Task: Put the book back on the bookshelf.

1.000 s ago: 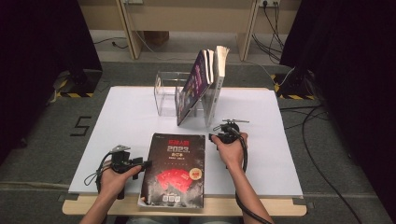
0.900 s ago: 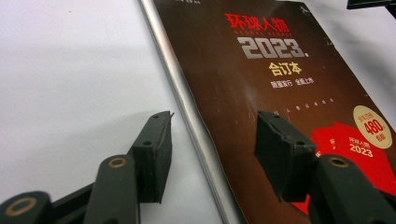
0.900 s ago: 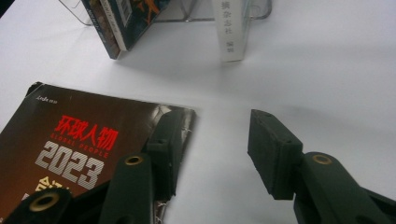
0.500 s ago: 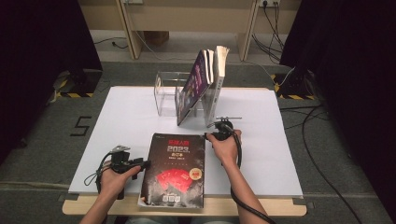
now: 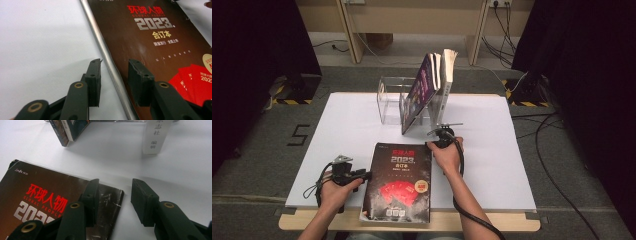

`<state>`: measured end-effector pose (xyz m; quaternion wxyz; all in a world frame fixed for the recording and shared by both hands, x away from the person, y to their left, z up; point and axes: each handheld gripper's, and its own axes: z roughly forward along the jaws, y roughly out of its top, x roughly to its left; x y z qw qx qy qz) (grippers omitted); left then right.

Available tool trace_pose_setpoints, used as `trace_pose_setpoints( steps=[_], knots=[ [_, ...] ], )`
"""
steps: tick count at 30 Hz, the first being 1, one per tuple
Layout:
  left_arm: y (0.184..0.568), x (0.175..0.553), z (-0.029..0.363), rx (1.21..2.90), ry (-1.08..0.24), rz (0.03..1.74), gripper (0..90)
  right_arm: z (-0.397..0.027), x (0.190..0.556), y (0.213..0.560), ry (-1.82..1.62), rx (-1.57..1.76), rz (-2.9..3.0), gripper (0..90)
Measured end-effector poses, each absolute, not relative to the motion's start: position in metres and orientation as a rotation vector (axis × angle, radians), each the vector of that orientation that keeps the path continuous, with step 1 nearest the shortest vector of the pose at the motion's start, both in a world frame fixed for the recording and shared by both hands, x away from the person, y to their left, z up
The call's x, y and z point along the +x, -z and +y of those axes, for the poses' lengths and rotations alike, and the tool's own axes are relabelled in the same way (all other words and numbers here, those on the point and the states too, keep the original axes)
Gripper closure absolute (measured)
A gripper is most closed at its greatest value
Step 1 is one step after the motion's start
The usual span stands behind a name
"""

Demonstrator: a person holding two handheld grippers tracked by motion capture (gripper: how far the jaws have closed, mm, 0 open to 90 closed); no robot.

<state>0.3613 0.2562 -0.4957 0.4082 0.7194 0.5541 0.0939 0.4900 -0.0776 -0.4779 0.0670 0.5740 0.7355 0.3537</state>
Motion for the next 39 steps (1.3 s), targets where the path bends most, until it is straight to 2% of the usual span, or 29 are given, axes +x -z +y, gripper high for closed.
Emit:
trace_pose_setpoints(
  steps=[18,39],
  knots=[
    [0.4964,0.3609,0.2554,1.823,-0.255,1.391,67.2,-0.0728,0.4933,0.4814,-1.080,1.713,2.222,58.4],
    [0.4965,0.3594,0.2487,1.849,-0.293,1.376,74.1,-0.0776,0.4875,0.4840,-1.135,1.721,2.240,63.7]
  ],
)
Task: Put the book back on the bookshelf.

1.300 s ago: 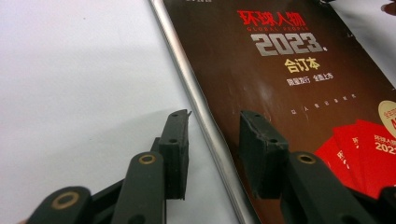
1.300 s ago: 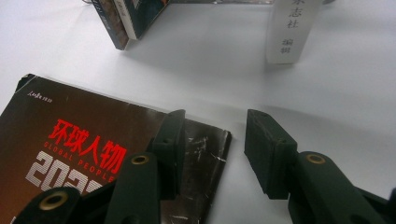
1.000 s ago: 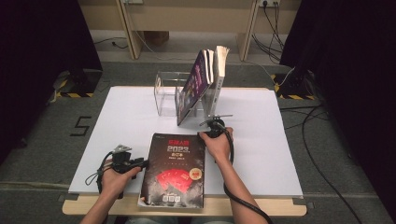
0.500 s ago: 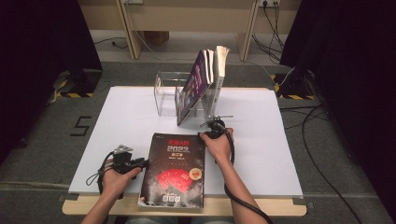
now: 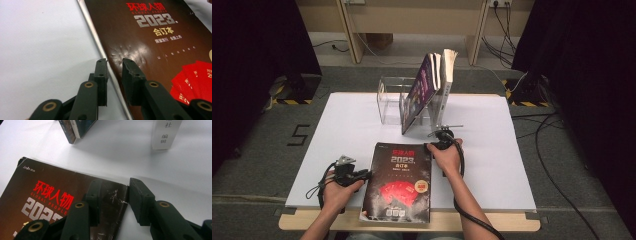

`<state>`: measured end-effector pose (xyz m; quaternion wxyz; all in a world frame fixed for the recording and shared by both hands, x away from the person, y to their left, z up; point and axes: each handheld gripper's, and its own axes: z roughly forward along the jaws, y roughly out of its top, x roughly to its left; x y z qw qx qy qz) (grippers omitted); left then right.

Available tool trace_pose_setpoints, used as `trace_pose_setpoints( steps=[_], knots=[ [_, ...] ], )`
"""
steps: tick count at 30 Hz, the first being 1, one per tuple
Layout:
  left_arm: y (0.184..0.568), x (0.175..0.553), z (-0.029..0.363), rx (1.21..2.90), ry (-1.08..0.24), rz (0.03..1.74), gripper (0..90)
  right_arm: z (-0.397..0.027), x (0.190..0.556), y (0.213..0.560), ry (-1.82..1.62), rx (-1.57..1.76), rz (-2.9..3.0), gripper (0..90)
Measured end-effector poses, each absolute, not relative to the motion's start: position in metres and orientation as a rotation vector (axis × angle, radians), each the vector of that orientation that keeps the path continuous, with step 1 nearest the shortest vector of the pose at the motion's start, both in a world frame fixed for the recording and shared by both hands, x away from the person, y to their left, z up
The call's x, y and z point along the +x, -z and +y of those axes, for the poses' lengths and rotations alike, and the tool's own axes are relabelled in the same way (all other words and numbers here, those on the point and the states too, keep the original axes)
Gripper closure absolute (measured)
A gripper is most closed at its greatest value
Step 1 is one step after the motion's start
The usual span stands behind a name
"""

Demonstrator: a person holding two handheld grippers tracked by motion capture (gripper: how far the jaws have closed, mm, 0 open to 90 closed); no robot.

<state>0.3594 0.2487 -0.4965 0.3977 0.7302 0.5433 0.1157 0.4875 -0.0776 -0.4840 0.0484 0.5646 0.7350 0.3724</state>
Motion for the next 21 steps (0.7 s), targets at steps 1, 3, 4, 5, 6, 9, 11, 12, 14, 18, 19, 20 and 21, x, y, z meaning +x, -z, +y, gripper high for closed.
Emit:
trace_pose_setpoints(
  steps=[1,3,4,5,6,9,11,12,14,18,19,20,21],
  knots=[
    [0.4964,0.3593,0.2484,1.851,-0.290,1.374,74.7,-0.0776,0.4874,0.4839,-1.134,1.722,2.242,63.7],
    [0.4964,0.3590,0.2473,1.850,-0.293,1.375,75.5,-0.0774,0.4870,0.4834,-1.130,1.724,2.246,63.5],
    [0.4964,0.3589,0.2471,1.850,-0.295,1.376,75.6,-0.0774,0.4867,0.4831,-1.126,1.722,2.252,63.4],
    [0.4963,0.3589,0.2473,1.852,-0.294,1.377,75.6,-0.0774,0.4864,0.4831,-1.126,1.718,2.255,63.3],
    [0.4964,0.3590,0.2473,1.851,-0.293,1.377,75.5,-0.0776,0.4861,0.4831,-1.126,1.720,2.257,63.3],
    [0.4964,0.3588,0.2470,1.849,-0.297,1.378,75.5,-0.0777,0.4857,0.4831,-1.127,1.725,2.254,63.3],
    [0.4963,0.3589,0.2470,1.849,-0.296,1.379,75.6,-0.0774,0.4851,0.4832,-1.124,1.713,2.256,63.2],
    [0.4963,0.3589,0.2470,1.850,-0.296,1.379,75.6,-0.0767,0.4842,0.4833,-1.122,1.725,2.246,63.4],
    [0.4961,0.3589,0.2470,1.853,-0.295,1.380,75.7,-0.0774,0.4838,0.4840,-1.131,1.726,2.238,65.4],
    [0.4960,0.3589,0.2465,1.851,-0.296,1.381,75.9,-0.0780,0.4826,0.4844,-1.125,1.744,2.224,69.2],
    [0.4959,0.3590,0.2463,1.853,-0.297,1.381,75.9,-0.0782,0.4830,0.4847,-1.124,1.732,2.226,69.9],
    [0.4958,0.3591,0.2462,1.854,-0.297,1.381,76.0,-0.0777,0.4825,0.4840,-1.120,1.755,2.221,70.3],
    [0.4958,0.3590,0.2462,1.854,-0.297,1.383,76.0,-0.0783,0.4830,0.4841,-1.118,1.744,2.225,70.9]
  ],
)
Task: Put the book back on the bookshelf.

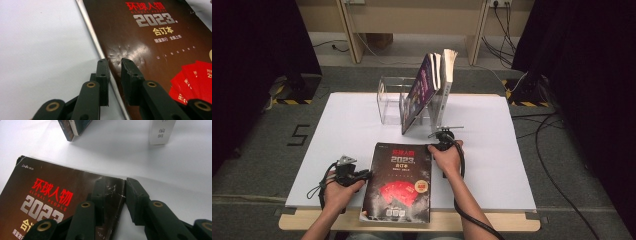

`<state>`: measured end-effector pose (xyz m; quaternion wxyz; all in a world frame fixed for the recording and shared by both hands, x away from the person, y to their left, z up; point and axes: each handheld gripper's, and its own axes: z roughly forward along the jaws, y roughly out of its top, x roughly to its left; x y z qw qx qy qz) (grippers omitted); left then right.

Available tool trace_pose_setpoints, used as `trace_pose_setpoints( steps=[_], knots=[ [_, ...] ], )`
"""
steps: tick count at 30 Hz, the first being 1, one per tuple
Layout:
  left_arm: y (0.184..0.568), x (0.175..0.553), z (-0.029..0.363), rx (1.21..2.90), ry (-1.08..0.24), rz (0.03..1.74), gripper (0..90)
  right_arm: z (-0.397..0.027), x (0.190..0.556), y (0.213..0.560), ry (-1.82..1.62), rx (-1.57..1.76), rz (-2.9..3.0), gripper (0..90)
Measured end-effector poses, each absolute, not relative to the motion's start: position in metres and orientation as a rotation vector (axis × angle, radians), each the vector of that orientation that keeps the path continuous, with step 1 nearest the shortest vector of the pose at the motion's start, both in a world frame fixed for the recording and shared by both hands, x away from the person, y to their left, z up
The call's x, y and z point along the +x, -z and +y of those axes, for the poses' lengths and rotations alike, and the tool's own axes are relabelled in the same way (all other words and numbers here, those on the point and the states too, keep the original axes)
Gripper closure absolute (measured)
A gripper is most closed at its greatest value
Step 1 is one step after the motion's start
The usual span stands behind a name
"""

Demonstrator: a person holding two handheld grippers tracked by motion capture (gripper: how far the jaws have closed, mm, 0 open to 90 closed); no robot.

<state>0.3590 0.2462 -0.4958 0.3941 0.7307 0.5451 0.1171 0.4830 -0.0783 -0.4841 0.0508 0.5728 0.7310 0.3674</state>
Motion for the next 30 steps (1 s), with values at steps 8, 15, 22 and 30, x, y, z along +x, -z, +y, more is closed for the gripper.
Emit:
trace_pose_setpoints(
  steps=[8,15,22,30],
  knots=[
    [0.4962,0.3581,0.2459,1.852,-0.305,1.381,76.0,-0.0814,0.4886,0.4818,-1.124,1.774,2.272,67.9],
    [0.4961,0.3582,0.2461,1.856,-0.308,1.378,76.0,-0.0800,0.4910,0.4834,-1.140,1.752,2.254,65.9],
    [0.4960,0.3581,0.2453,1.854,-0.310,1.381,76.0,-0.0777,0.4883,0.4844,-1.127,1.723,2.242,67.5],
    [0.4956,0.3582,0.2447,1.861,-0.313,1.379,76.4,-0.0804,0.4883,0.4851,-1.119,1.752,2.224,78.8]
  ],
)
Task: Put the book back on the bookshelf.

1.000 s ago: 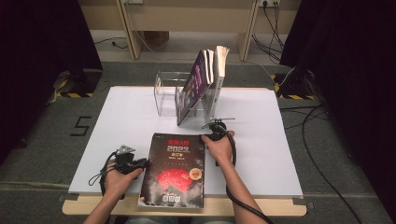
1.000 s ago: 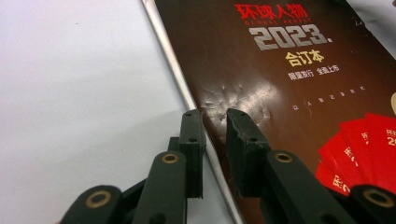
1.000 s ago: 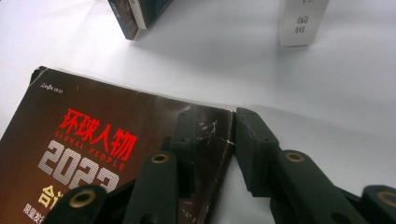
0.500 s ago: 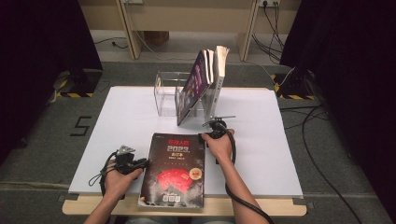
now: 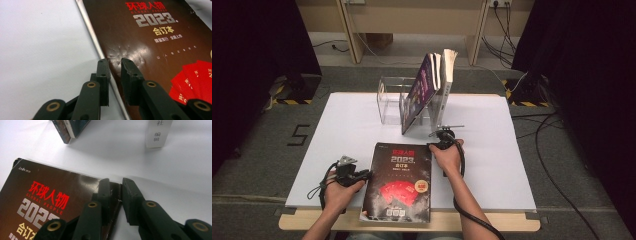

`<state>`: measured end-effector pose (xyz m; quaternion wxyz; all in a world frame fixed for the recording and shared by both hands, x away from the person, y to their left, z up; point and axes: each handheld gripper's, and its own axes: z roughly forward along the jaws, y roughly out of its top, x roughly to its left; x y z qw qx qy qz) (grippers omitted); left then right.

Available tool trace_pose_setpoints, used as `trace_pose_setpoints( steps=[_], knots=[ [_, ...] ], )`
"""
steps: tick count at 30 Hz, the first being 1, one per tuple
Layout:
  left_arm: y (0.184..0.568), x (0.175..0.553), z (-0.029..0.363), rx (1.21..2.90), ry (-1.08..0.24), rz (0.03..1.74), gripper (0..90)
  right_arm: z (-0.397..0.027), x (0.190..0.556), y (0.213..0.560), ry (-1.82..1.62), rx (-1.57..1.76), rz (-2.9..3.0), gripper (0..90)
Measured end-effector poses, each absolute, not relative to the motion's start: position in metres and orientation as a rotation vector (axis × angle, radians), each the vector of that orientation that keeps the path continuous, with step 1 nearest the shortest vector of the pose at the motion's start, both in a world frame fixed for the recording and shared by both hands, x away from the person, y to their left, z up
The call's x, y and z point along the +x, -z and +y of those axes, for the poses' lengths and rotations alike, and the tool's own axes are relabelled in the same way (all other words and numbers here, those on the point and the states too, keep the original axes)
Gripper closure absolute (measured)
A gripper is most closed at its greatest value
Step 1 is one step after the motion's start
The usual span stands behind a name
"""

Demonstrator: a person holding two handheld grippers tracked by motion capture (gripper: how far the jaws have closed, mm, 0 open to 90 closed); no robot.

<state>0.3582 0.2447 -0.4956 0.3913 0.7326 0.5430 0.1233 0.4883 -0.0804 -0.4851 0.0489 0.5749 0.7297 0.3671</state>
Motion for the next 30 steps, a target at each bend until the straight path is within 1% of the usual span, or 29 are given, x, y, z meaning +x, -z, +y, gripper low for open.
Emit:
trace_pose_setpoints(
  steps=[4,9,13,16,19,30],
  knots=[
    [0.4955,0.3578,0.2440,1.865,-0.324,1.376,76.3,-0.0802,0.4885,0.4840,-1.113,1.768,2.221,81.8],
    [0.4955,0.3572,0.2429,1.865,-0.336,1.374,76.4,-0.0813,0.4882,0.4836,-1.118,1.761,2.222,81.8],
    [0.4955,0.3569,0.2425,1.867,-0.341,1.372,76.5,-0.0818,0.4877,0.4822,-1.104,1.770,2.240,79.3],
    [0.4957,0.3568,0.2428,1.861,-0.336,1.376,76.4,-0.0830,0.4877,0.4834,-1.130,1.782,2.248,73.3],
    [0.4958,0.3568,0.2427,1.860,-0.335,1.377,76.4,-0.0815,0.4874,0.4827,-1.134,1.779,2.254,69.9],
    [0.4957,0.3574,0.2435,1.860,-0.327,1.379,76.4,-0.0790,0.4888,0.4847,-1.149,1.766,2.237,68.6]
  ],
)
